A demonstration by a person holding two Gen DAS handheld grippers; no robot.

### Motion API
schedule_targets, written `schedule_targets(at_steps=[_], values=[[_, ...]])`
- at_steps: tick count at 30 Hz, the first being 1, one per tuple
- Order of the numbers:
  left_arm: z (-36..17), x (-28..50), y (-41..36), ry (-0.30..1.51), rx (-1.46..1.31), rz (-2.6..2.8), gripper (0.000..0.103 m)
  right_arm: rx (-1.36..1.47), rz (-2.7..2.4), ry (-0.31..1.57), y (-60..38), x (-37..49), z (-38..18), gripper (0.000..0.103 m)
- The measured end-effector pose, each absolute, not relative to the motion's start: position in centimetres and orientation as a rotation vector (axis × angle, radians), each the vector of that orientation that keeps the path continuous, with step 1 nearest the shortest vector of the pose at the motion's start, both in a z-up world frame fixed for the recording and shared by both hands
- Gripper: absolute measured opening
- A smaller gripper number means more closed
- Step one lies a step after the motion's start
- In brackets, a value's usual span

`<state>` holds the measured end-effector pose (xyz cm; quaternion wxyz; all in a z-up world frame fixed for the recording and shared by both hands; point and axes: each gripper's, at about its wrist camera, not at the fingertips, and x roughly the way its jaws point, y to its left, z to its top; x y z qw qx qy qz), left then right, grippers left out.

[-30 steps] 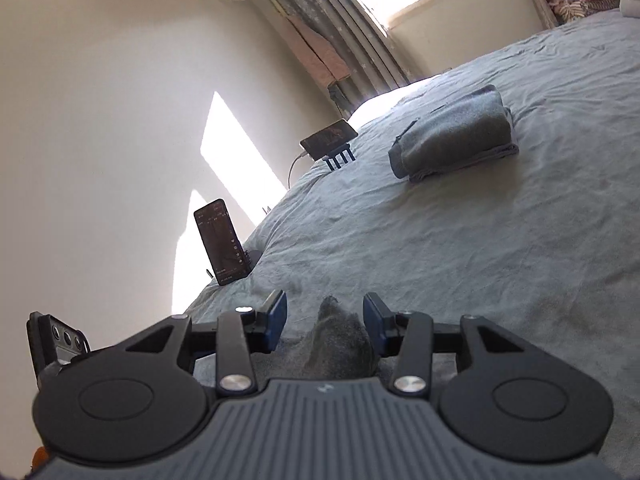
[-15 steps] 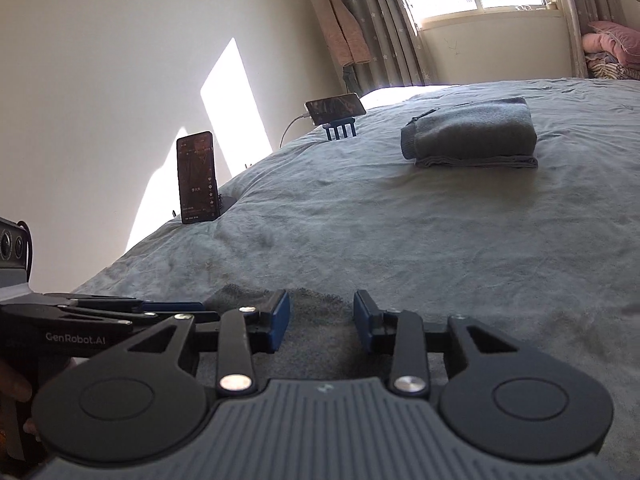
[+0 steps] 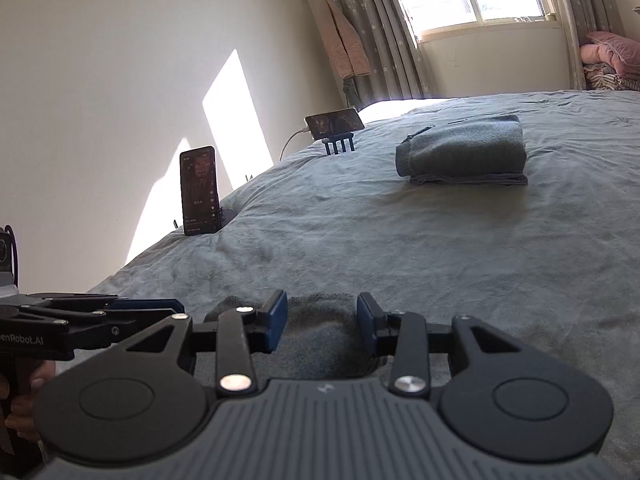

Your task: Fold clothes

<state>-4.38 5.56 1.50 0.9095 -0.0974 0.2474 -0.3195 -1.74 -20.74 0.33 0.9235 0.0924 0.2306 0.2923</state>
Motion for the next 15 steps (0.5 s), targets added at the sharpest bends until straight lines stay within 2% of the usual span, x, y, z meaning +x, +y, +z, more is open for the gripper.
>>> schedule_targets(at_steps=[5, 9, 12, 15], values=[[0.3, -5.5, 2.8, 0.577, -0.145, -0.903, 0.031, 0.147, 0.718, 0.441, -21.2, -2.9, 1.2, 0.040], [-1.6, -5.9, 1.2, 0.625, -0.052, -0.935, 0.031, 0.109, 0.830, 0.478, -20.8, -3.0, 0.8, 0.037], [-2.4, -6.2, 0.7, 0.622, -0.015, -0.942, 0.031, -0.017, 0.815, 0.512, -19.5, -2.9, -0.6, 0.026], [-2.6, -6.4, 0.6, 0.612, 0.003, -0.939, 0.030, -0.087, 0.778, 0.527, -18.9, -2.3, -1.6, 0.008]])
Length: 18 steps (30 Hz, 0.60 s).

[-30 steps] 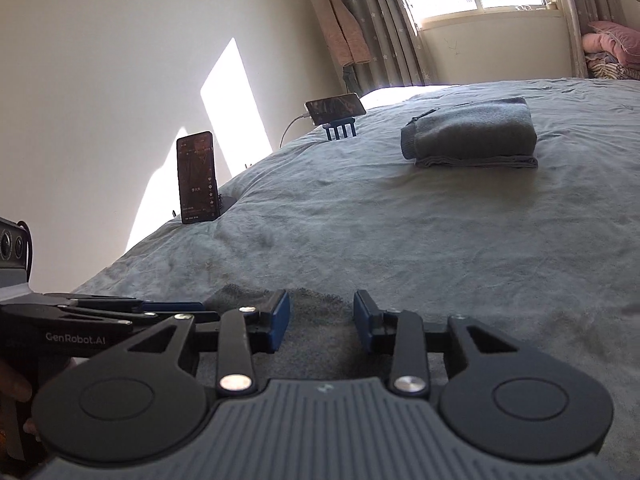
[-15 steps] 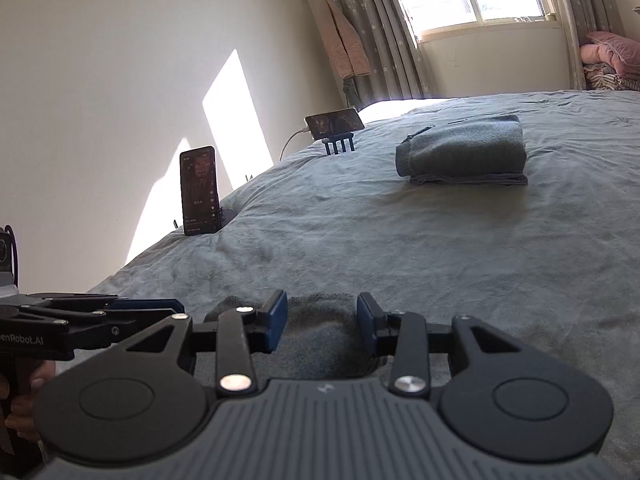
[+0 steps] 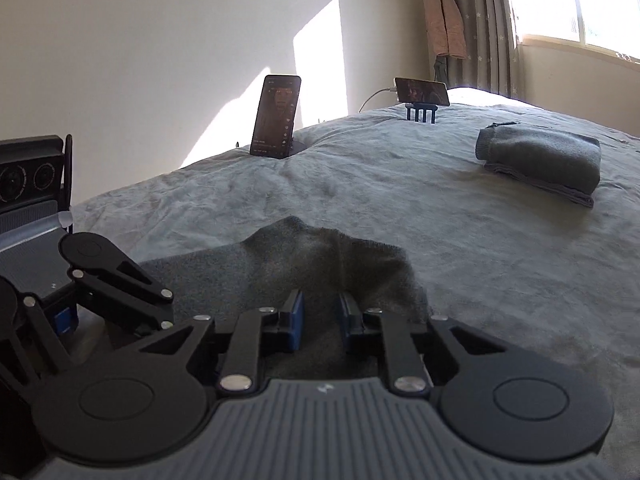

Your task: Fold clothes

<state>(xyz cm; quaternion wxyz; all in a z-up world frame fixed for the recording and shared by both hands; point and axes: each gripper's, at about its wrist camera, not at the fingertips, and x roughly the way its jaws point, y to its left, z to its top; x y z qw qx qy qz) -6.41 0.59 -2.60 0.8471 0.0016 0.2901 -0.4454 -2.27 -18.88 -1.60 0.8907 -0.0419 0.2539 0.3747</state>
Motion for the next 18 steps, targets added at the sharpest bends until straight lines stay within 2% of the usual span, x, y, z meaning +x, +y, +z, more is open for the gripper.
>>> schedule_targets(at_steps=[2, 12, 13, 14, 15, 17, 18], values=[[-2.6, -6.6, 0.6, 0.603, 0.012, -0.935, 0.030, -0.076, 0.749, 0.528, -19.1, -1.5, -1.9, 0.000], [-2.3, -7.2, 1.0, 0.600, -0.011, -0.905, 0.032, 0.028, 0.644, 0.541, -21.1, 0.5, -2.3, 0.001], [-2.2, -7.4, 1.1, 0.604, -0.022, -0.897, 0.034, 0.038, 0.645, 0.540, -21.2, 0.5, -2.2, 0.008], [-2.0, -7.4, 1.3, 0.611, -0.038, -0.891, 0.037, 0.049, 0.642, 0.540, -21.4, 0.5, -2.1, 0.020], [-1.8, -7.5, 1.5, 0.622, -0.061, -0.880, 0.042, 0.063, 0.634, 0.539, -21.6, 0.5, -1.9, 0.024], [-1.3, -7.7, 1.8, 0.642, -0.108, -0.857, 0.050, 0.099, 0.631, 0.543, -22.2, 0.6, -1.8, 0.042], [-1.2, -7.8, 2.0, 0.646, -0.132, -0.846, 0.053, 0.119, 0.635, 0.548, -22.5, 0.6, -1.8, 0.045]])
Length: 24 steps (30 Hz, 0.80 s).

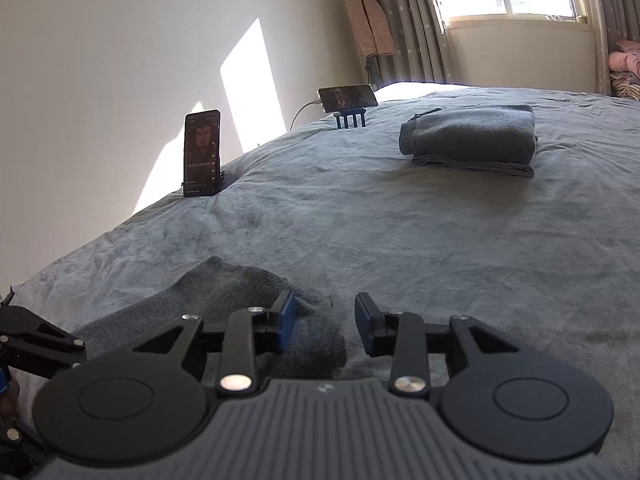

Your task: Fold clothes

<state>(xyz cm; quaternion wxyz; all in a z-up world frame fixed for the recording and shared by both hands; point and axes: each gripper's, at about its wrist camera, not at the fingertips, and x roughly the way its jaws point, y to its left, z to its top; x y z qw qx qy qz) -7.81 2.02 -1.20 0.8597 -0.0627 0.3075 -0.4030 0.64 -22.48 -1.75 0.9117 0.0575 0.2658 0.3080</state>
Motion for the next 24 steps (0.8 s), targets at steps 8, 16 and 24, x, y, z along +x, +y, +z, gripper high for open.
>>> schedule_targets(at_steps=[8, 16, 24], values=[[-0.4, -9.0, 3.5, 0.699, -0.252, -0.675, 0.071, 0.231, 0.654, 0.615, -23.8, 1.1, -1.9, 0.066], [0.5, -9.9, 6.8, 0.731, -0.421, -0.590, 0.077, 0.325, 0.657, 0.680, -24.5, 1.5, -2.3, 0.069], [0.2, -5.7, 9.2, 0.784, -0.406, -0.444, 0.079, 0.443, 0.674, 0.766, -25.2, 1.6, -2.6, 0.069]])
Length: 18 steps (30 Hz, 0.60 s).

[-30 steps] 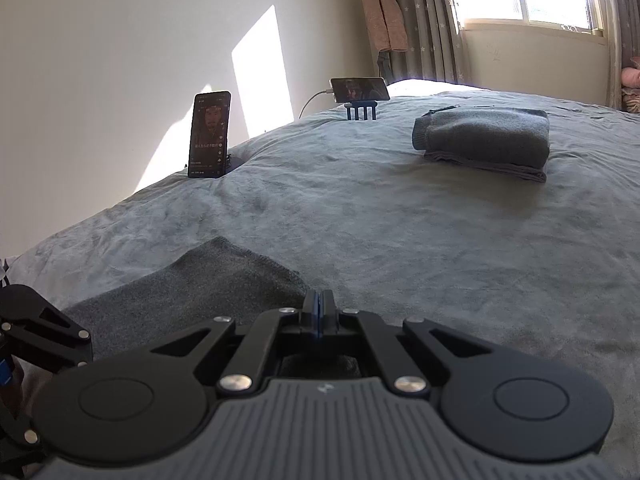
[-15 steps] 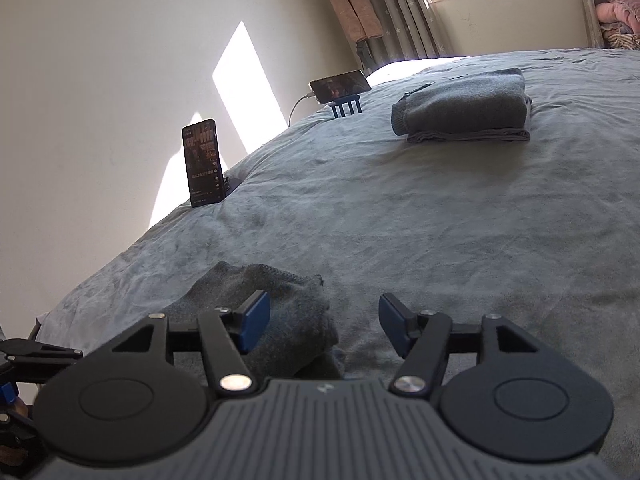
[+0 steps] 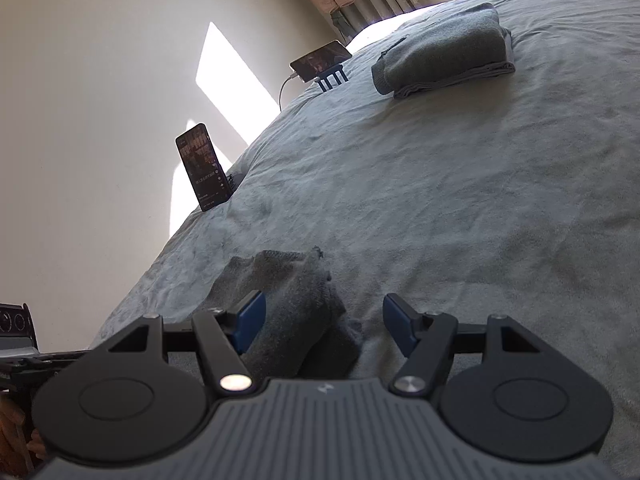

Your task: Fold clothes

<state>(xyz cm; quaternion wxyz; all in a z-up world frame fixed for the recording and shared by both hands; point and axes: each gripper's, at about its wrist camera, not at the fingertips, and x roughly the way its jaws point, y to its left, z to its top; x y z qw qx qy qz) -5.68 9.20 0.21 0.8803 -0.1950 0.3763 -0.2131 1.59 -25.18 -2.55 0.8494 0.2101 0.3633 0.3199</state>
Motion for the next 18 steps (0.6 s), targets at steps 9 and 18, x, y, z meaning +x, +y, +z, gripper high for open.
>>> schedule_targets(at_steps=[9, 18], values=[[-2.9, 2.1, 10.3, 0.872, -0.468, -0.426, 0.075, 0.459, 0.674, 0.792, -25.1, 1.8, -3.2, 0.069], [-3.5, 3.0, 9.3, 0.879, -0.469, -0.446, 0.017, 0.460, 0.683, 0.778, -23.6, 1.9, -3.6, 0.047]])
